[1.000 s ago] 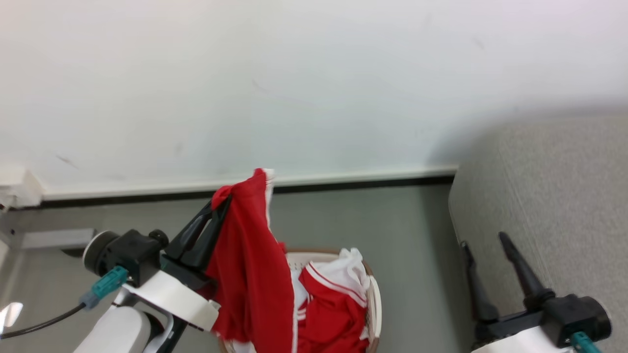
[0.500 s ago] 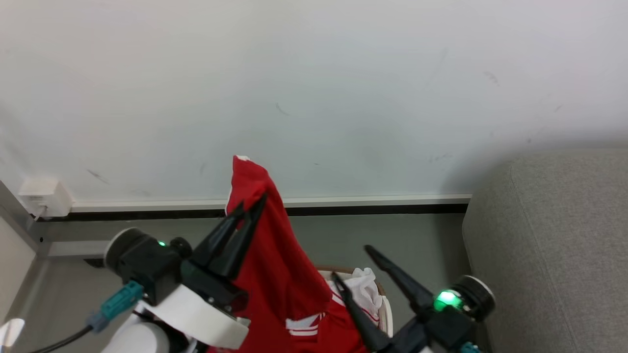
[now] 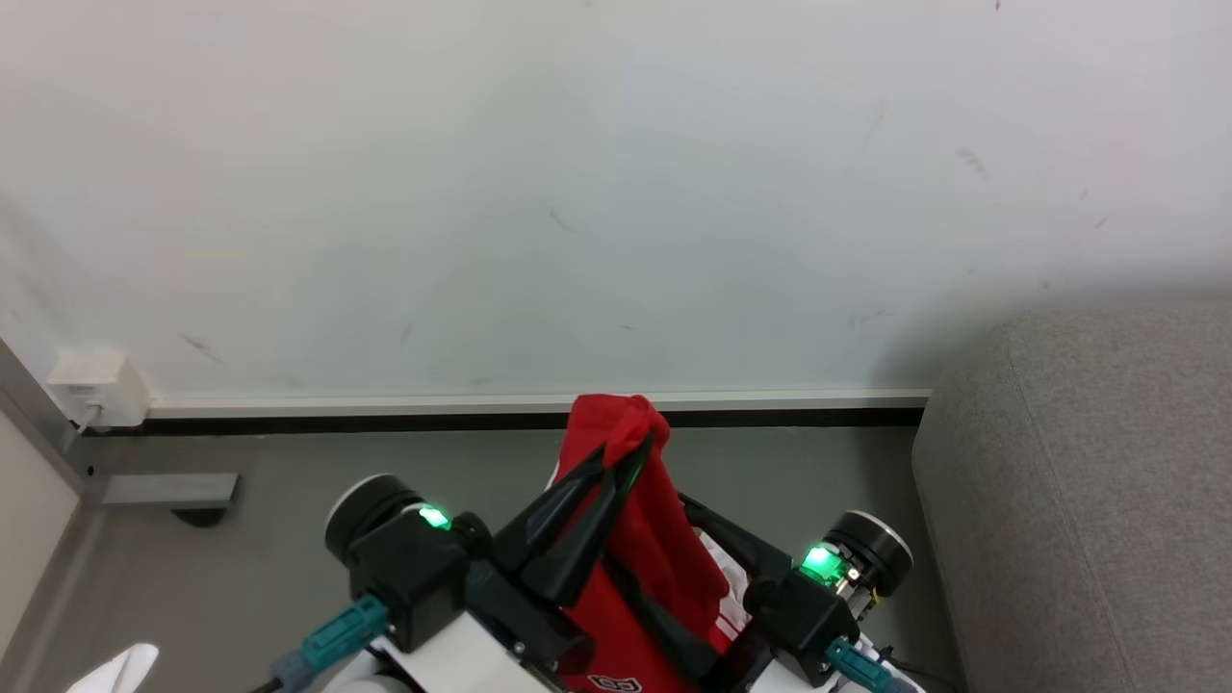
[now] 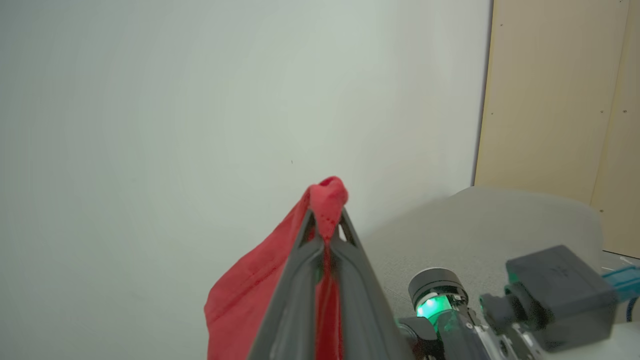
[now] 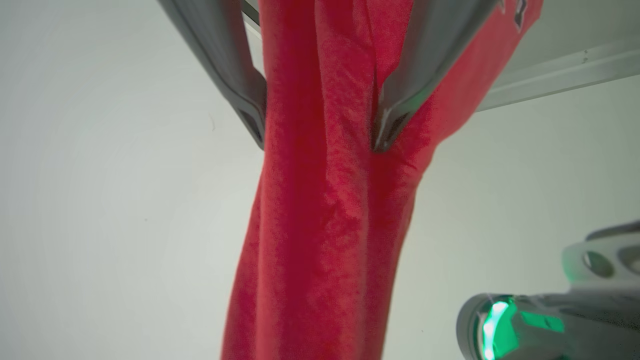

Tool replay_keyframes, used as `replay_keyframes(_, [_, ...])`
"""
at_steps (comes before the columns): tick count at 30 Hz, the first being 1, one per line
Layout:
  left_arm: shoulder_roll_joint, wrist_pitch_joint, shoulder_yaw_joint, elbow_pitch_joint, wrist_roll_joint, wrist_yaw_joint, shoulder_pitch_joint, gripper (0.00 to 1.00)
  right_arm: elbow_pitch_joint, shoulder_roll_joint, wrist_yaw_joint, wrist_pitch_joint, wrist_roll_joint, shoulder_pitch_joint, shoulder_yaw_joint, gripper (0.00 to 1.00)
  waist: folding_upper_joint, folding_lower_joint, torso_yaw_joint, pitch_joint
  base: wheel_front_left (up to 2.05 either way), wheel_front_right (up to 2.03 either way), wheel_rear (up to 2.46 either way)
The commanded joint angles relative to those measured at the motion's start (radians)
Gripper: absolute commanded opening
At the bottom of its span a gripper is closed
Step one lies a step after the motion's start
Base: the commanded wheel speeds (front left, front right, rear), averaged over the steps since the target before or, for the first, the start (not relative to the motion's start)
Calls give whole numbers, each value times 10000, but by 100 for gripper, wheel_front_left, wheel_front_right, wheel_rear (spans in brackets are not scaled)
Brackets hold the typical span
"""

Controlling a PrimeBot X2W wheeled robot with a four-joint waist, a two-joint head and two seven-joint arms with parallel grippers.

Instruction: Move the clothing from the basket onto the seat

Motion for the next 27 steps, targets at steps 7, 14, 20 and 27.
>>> replay_keyframes(7, [-99,188,-239,-576,-52,-123,-96,0,1240,-44,-21,5,704,-194,469,100,0,0,19,-59,0,0,0])
replay_keyframes(14, [37,302,-223,-614,27,3,-37,0,1319,-72,-21,5,2146,-478,933,0,0,0,-33,-39,0,0,0])
replay_keyframes(20, [136,69,-116,-213,230,214,136,60,685,-291,-21,5,2342,-355,245,0,0,0,-260,30,0,0,0])
replay_keyframes(27, [164,-197,-42,528,265,443,386,100,-320,-660,-21,5,2370,151,-1255,0,0,0,-904,181,0,0,0])
